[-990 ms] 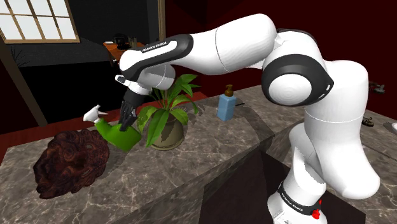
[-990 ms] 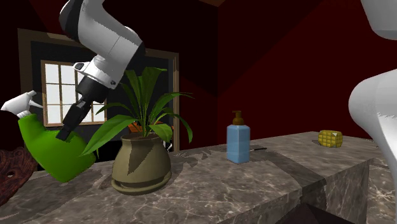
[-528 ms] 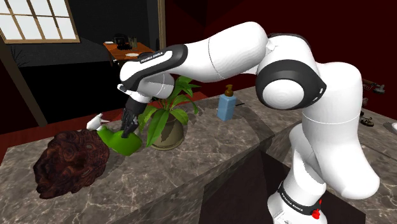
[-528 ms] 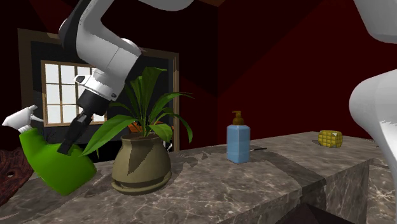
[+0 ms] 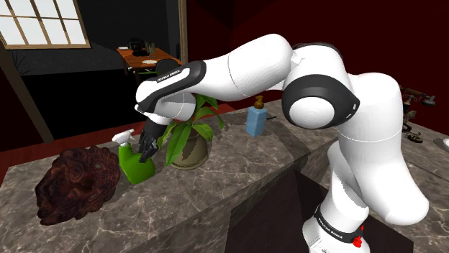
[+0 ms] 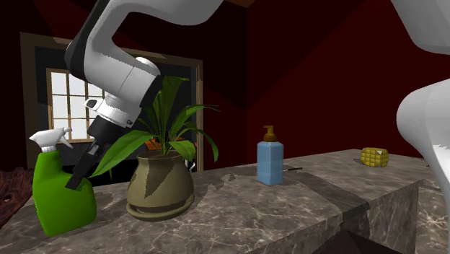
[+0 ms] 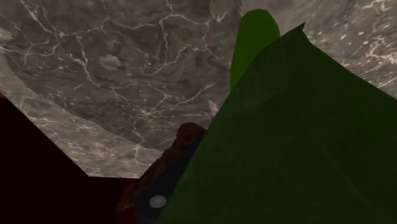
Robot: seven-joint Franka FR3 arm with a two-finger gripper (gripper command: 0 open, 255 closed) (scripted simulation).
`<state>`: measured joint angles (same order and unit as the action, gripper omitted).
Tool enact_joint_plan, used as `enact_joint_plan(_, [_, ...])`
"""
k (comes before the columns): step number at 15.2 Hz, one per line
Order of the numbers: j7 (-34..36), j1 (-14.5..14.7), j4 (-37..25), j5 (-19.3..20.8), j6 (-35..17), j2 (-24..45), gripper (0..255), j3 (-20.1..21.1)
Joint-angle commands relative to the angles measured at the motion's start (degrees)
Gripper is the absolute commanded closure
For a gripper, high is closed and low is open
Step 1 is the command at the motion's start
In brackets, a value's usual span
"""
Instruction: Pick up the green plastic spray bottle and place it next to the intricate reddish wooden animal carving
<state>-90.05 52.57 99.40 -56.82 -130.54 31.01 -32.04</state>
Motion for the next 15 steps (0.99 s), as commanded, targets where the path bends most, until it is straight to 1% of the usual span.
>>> enact_joint_plan(1, [-0.08,0.0,-0.03,-0.11,-0.06,0.1,255,0.09])
enact_joint_plan(5, [-0.08,0.0,-0.03,-0.11,-0.06,0.1,255,0.08])
enact_joint_plan(6, [-0.08,0.01,-0.02,-0.12,-0.08,0.1,0,0.09])
enact_joint_plan(11, [-0.08,0.0,-0.03,-0.11,-0.06,0.1,0,0.08])
enact_joint_plan(15, [1.62,0.78,2.13,4.07,2.78,-5.49,0,-2.7])
